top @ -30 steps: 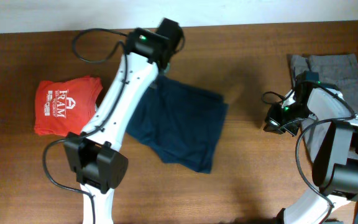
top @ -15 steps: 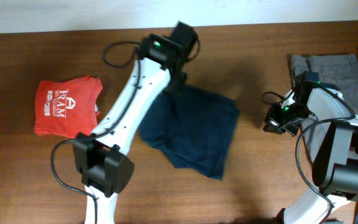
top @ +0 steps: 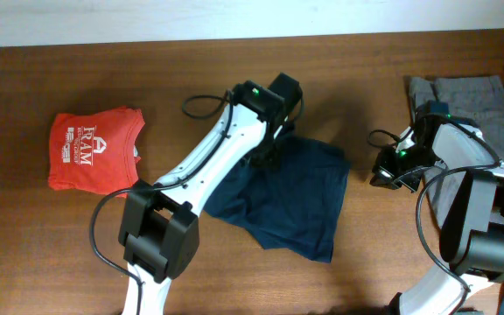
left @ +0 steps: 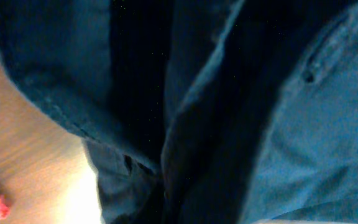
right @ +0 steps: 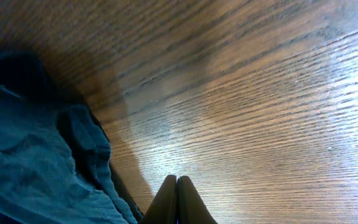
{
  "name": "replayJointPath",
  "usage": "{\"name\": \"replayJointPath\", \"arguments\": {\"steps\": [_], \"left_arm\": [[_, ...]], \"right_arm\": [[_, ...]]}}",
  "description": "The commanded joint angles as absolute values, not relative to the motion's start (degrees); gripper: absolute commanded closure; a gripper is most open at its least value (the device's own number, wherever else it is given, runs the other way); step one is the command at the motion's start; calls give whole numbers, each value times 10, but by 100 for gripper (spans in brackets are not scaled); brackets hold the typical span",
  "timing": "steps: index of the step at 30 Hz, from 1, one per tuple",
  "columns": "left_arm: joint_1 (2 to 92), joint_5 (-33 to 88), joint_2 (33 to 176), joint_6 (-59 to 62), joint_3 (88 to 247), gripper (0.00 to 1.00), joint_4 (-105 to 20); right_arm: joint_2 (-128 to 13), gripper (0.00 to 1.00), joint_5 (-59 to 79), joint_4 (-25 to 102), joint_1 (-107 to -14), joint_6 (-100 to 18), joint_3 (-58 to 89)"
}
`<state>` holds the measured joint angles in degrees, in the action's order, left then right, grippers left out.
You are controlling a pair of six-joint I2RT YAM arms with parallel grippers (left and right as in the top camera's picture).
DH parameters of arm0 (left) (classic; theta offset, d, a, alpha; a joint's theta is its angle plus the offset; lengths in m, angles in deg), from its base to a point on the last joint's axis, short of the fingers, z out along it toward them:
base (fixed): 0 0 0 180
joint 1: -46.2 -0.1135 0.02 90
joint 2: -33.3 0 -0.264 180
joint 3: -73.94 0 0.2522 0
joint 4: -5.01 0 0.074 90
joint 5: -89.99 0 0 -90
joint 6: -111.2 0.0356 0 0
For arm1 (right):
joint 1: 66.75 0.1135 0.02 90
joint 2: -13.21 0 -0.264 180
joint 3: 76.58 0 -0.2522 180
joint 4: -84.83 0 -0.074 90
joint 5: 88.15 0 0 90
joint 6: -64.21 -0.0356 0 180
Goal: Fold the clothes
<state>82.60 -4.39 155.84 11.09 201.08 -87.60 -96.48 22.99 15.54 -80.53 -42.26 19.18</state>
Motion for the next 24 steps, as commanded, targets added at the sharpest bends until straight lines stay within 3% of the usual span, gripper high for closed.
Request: {"name": "replayJointPath", "arguments": {"steps": [1,7,14,19,24], "left_arm": [[802,-102,1561,105,2127,100,-951],[763,-194,1560,153,2288,100,-1053],[728,-191,1553,199,2320,100,-1055],[741,-149,1553,190,2319,100,-1050],[779,-24,1558,157,2319,100,-1045]], "right_arm": [[-963,96,238,149,-803,-420,194],[-963,96,238,149,-803,-416,194],[-963,96,238,149,-803,-416,194],[-963,96,238,149,-803,-416,194],[-963,96,238,149,-803,-416,194]]}}
